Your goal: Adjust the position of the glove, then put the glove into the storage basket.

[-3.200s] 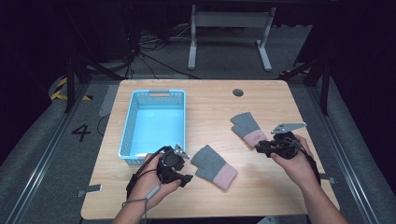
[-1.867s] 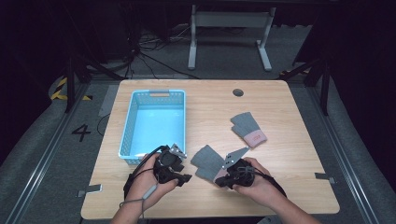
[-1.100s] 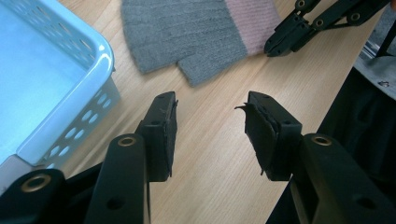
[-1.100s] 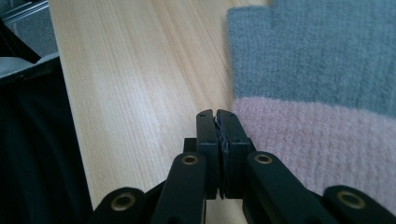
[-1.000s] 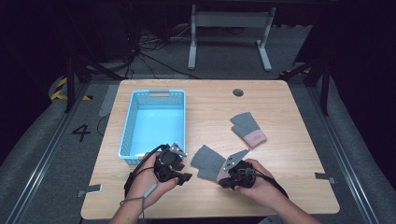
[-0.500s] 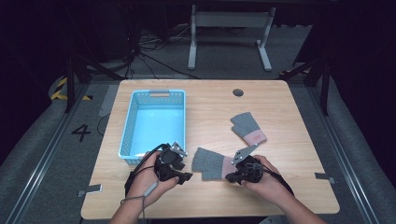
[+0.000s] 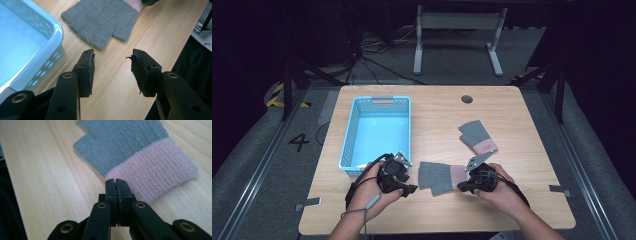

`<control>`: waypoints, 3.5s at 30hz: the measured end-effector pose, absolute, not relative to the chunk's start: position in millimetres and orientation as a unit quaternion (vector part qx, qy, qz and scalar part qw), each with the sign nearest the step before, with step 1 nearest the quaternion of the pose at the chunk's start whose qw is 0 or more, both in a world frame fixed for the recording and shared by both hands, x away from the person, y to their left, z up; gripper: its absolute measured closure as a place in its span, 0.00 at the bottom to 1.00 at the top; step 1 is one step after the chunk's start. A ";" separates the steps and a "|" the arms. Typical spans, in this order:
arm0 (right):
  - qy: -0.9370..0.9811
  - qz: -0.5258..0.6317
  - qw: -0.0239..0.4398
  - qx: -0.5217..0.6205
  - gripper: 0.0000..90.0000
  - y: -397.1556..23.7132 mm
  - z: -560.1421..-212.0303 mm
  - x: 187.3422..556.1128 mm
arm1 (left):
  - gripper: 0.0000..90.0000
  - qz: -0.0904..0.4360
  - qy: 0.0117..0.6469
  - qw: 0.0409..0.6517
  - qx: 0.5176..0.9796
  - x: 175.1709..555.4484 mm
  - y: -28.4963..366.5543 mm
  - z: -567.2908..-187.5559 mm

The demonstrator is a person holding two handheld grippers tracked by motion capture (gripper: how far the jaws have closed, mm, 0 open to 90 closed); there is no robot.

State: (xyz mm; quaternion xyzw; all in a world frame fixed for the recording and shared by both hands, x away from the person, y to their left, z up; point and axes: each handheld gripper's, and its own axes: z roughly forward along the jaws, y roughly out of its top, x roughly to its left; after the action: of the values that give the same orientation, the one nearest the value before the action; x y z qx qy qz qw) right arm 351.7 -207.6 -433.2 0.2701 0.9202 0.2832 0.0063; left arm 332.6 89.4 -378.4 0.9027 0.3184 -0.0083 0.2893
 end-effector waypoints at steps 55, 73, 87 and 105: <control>0.842 0.315 0.109 0.424 0.51 -282.2 -383.6 459.1 | 0.59 -0.006 0.337 0.301 0.892 339.6 101.0 -370.5; 0.839 0.262 0.106 0.465 0.48 -275.2 -414.6 490.0 | 0.58 -0.007 0.336 0.298 0.893 340.6 101.1 -371.9; 0.840 0.233 0.119 0.475 0.48 -266.8 -433.1 504.3 | 0.58 -0.007 0.337 0.300 0.893 339.9 101.9 -371.5; 0.829 0.237 0.139 0.487 0.73 -265.5 -435.8 503.5 | 0.57 -0.005 0.334 0.300 0.893 339.2 100.7 -371.6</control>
State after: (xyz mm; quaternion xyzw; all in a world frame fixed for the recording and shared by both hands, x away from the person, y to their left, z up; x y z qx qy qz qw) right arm 503.5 -265.5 -435.8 0.4865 0.8293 0.2373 0.1386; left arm 339.2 100.7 -371.6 0.8934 0.3343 -0.0053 0.3002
